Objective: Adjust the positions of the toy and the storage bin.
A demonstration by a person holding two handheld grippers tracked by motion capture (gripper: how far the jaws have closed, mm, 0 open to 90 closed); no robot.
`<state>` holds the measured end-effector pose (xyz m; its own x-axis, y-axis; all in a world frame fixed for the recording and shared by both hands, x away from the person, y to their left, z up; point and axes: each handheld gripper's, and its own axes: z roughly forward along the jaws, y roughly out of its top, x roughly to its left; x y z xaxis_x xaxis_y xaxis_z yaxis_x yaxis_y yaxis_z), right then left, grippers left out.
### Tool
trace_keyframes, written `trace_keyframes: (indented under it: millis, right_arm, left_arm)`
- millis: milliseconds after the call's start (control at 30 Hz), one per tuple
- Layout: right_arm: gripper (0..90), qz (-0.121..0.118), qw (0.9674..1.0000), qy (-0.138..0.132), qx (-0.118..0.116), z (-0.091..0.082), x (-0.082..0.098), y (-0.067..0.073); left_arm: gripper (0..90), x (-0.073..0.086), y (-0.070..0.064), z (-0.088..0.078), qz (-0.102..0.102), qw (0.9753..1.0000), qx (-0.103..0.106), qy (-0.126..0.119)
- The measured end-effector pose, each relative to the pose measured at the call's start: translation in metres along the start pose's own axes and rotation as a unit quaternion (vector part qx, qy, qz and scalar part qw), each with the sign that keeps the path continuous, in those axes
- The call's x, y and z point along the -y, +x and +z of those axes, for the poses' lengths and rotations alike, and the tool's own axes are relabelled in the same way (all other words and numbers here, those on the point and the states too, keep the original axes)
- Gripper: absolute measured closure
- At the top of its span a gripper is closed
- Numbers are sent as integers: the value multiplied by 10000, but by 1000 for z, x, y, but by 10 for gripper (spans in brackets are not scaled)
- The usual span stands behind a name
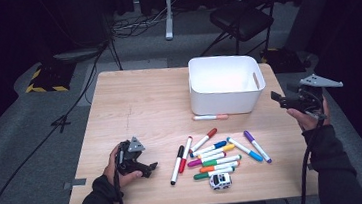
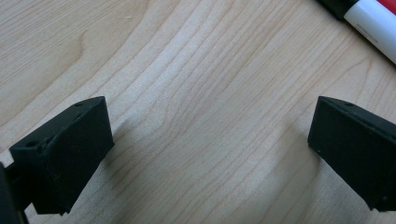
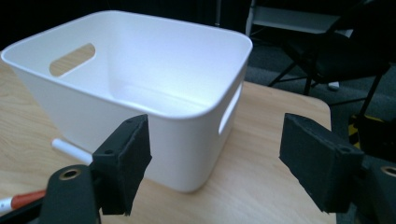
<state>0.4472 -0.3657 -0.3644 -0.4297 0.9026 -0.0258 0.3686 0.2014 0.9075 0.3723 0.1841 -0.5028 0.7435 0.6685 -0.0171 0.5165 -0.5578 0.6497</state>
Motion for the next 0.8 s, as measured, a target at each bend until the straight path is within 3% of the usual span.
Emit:
trace_keyframes:
  millis: [167,267,300,533,567,800]
  right_arm:
    - [258,19,10000,9,-5,16,-20,4]
    - [260,38,9999,116,-2,28,-28,6]
    - [263,10,9997,219,103,37,-31,6]
    - [268,47,9985,539,122,63,-31,10]
    - [274,107,9974,674,215,71,-30,9]
    - [289,312,9948,941,241,87,-22,3]
  left_arm:
    - [2,0,0,0,6,10000,2,-3]
    - [2,0,0,0,7,10000,-1,-4]
    - [2,0,0,0,7,10000,3,-4]
    - [2,0,0,0,8,10000,1,-6]
    - [2,0,0,0,1,10000,-2,-11]
    - [2,0,0,0,-10,10000,10,6]
